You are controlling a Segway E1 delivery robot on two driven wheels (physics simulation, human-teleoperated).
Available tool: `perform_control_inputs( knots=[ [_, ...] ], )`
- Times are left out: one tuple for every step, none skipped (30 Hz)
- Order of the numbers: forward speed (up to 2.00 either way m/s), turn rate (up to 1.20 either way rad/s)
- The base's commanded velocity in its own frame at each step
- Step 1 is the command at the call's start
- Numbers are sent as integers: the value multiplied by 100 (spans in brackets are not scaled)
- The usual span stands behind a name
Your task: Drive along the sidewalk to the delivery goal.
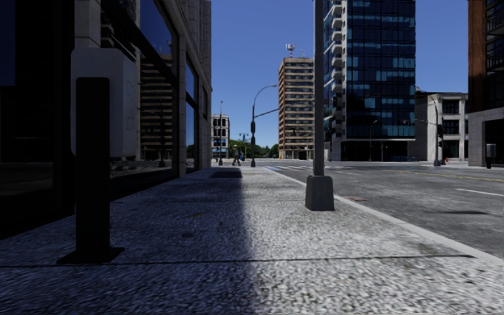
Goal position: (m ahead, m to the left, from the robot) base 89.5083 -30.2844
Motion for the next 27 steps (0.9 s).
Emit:
perform_control_inputs(
  knots=[
    [200, 36],
    [200, 36],
    [200, 36],
    [200, 36],
    [200, 36],
    [200, 36],
    [200, 33],
    [200, 0],
    [200, 0],
    [200, 0],
    [200, 0],
    [200, 0],
    [200, 0],
    [200, 0],
    [200, 0],
    [200, 0],
    [200, 0],
    [200, 0],
    [200, 0],
    [200, 0],
    [200, 0],
    [200, 0],
    [200, 0],
    [200, 0],
    [200, 0],
    [200, 0],
    [200, 0]
  ],
)
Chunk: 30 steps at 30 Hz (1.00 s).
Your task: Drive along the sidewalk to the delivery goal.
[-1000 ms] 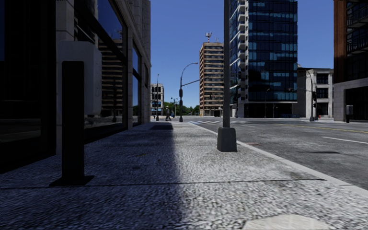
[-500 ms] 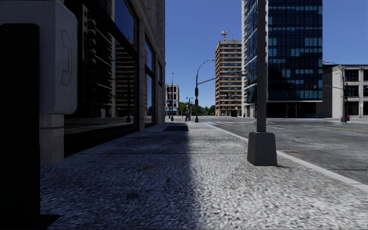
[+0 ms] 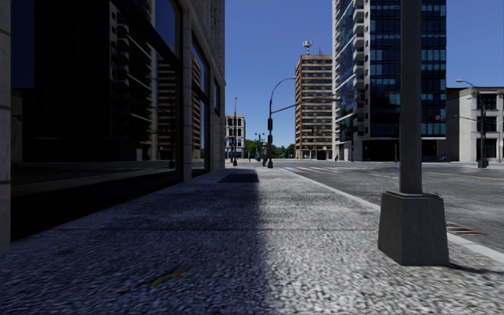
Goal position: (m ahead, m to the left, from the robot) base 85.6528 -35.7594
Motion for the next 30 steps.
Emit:
perform_control_inputs(
  knots=[
    [200, 0],
    [200, 0],
    [200, 0],
    [200, 0],
    [200, 0],
    [200, 0],
    [200, 0],
    [200, 0],
    [200, 0],
    [200, 0],
    [200, 0],
    [200, 0],
    [200, 0],
    [200, 0],
    [200, 0],
    [200, 0],
    [200, 0],
    [200, 0],
    [200, 0],
    [200, 0],
    [200, 0],
    [200, 0],
    [200, 0],
    [200, 0],
    [200, 0],
    [200, 0],
    [200, 0],
    [200, 0],
    [200, 0],
    [200, 0]
  ],
)
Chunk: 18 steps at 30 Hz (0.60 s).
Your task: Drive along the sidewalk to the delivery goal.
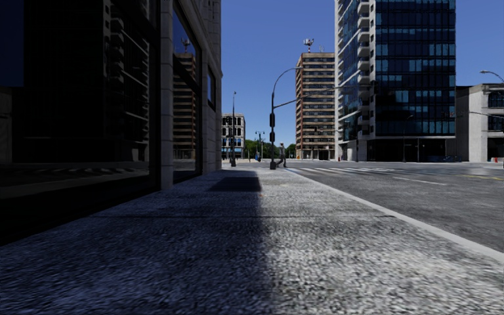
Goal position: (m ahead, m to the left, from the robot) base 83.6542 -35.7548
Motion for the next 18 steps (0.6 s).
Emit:
perform_control_inputs(
  knots=[
    [200, 0],
    [200, 0],
    [200, 0],
    [200, 0],
    [200, 0],
    [200, 0],
    [200, 0],
    [200, 0],
    [200, 0],
    [200, 0],
    [200, 0],
    [200, 0],
    [200, 0],
    [200, 0],
    [200, 0],
    [200, 0],
    [200, 0],
    [200, 0]
  ],
)
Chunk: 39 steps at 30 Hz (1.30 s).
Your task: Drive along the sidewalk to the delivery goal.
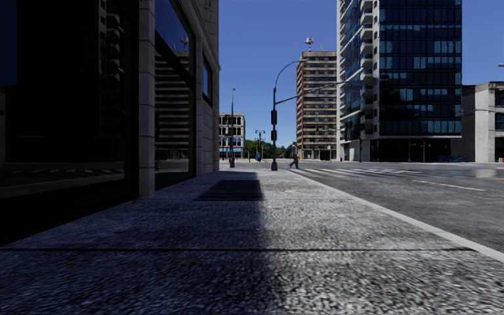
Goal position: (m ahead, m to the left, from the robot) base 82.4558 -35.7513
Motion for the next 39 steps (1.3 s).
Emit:
perform_control_inputs(
  knots=[
    [200, 0],
    [200, 0],
    [200, 0],
    [200, 0],
    [200, 0],
    [200, 0],
    [200, 0],
    [200, 0],
    [200, 0],
    [200, 0],
    [200, 0],
    [200, 0],
    [200, 0],
    [200, 0],
    [200, 0],
    [200, 0],
    [200, 0],
    [200, 0],
    [200, 0],
    [200, 0],
    [200, 0],
    [200, 0],
    [200, 0],
    [200, 0],
    [200, 0],
    [200, 0],
    [200, 0],
    [200, 0],
    [200, 0],
    [200, 0],
    [200, 0],
    [200, 0],
    [200, 0],
    [200, 0],
    [200, 0],
    [200, 0],
    [200, 0],
    [200, 0],
    [200, 0]
  ],
)
